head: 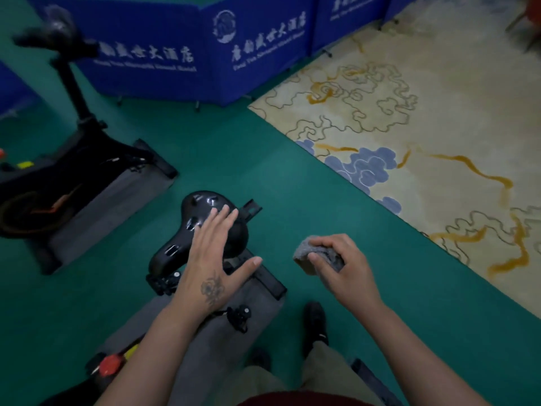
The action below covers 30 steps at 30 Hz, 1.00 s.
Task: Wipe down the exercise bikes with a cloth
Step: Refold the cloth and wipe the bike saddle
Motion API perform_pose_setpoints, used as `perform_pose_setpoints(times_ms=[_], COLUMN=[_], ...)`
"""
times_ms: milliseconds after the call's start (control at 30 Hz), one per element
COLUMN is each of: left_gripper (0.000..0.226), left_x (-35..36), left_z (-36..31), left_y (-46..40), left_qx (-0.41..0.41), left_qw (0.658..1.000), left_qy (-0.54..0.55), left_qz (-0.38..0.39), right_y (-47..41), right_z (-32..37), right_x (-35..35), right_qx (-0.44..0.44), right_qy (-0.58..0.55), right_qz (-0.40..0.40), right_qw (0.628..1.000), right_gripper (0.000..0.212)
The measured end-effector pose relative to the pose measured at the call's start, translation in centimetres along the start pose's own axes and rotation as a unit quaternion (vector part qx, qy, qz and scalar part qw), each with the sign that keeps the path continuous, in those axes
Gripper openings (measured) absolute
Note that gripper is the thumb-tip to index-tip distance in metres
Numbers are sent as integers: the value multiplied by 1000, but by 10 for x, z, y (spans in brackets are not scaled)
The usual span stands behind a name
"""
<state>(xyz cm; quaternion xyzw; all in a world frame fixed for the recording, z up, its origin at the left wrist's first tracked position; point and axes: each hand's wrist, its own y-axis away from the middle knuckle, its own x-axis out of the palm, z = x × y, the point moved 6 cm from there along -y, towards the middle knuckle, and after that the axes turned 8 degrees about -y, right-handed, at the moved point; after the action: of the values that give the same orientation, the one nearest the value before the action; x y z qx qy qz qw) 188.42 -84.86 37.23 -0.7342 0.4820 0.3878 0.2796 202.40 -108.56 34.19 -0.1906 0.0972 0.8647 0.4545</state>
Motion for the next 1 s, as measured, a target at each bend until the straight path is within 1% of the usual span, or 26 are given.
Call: perform_pose_setpoints(times_ms=[100,167,300,367,467,533,667,800,900,1000], left_gripper=[92,93,97,96,96,97,96,98,101,102], left_x=[-7,-9,0,7,12,15,20,24,25,22], left_z=[13,21,28,26,20,21,33,55,77,100], left_y=[-3,0,17,27,42,52,74,91,95,95], left_qx=[-51,-110,-231,-273,-315,-339,-389,-419,-429,-430], left_qw=[998,992,964,949,932,919,891,866,858,855], left_qy=[-19,-15,27,37,48,54,80,124,143,156], left_qz=[-37,-69,-128,-150,-174,-192,-222,-244,-244,-243], right_y=[-43,-70,-113,-128,-141,-146,-147,-143,-143,-138], right_z=[-4,-3,-4,-3,-2,-6,-14,-7,0,12], right_x=[20,33,48,54,62,70,87,102,110,123], right_qx=[-22,-44,-69,-77,-59,-38,12,-4,-8,2], right_qy=[-17,-23,-33,-43,-46,-46,-67,-60,-71,-107], right_qz=[61,117,212,239,259,263,281,280,273,277], right_qw=[998,992,974,967,963,963,957,958,960,955], right_gripper=[20,20,25,33,50,54,52,47,44,40])
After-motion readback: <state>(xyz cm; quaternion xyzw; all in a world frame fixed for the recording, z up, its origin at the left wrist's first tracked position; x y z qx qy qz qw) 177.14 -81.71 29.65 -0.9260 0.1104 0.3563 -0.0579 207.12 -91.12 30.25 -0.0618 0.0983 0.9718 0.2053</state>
